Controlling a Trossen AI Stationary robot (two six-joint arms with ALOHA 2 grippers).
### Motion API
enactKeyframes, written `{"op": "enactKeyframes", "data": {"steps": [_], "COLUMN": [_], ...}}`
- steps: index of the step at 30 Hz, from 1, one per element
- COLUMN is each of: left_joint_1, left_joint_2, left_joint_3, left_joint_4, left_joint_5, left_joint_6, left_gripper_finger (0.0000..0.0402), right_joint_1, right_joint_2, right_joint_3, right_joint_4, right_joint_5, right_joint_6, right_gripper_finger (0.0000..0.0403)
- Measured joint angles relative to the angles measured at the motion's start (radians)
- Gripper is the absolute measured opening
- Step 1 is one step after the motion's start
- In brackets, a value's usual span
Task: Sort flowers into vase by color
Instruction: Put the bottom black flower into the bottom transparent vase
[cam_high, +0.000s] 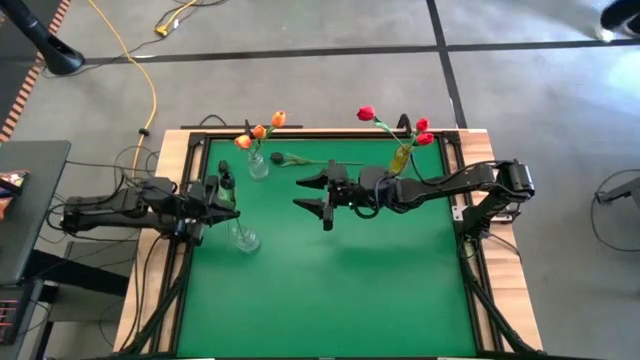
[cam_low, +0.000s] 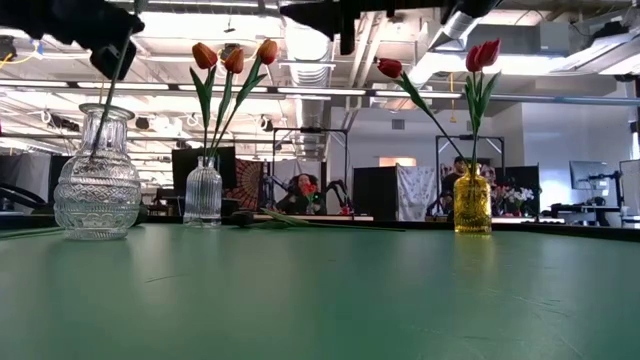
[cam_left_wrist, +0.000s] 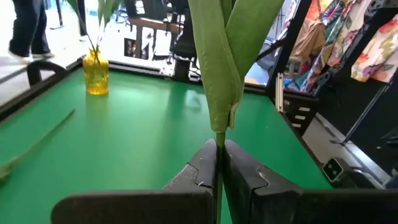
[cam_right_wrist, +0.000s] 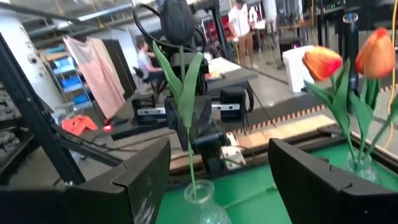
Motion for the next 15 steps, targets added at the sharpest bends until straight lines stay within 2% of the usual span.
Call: {"op": "enactKeyframes", "data": {"steps": [4,9,15], "left_joint_1": [0.000,0.000,0.000], "left_joint_2": [-0.028,-0.038,-0.037], "left_joint_3": [-0.041,-0.050,-0.050], "left_joint_4": [0.001,-0.024,-0.032], "left_joint_5": [-0.002,-0.056,-0.054], "left_joint_6": [-0.027,-0.103,-0.106], "left_gripper_finger": [0.0000,0.0007,0.0044], "right_joint_1": [0.000,-0.005,-0.023], "right_joint_2": [0.001,0.003,0.003], "right_joint_3": [0.000,0.000,0.000], "right_joint_4": [-0.032,-0.102,-0.246], "right_joint_5": [0.000,0.004,0.010], "right_joint_6": [0.000,-0.013,-0.016], "right_gripper_finger": [0.0297,0.0297,0.0297]}}
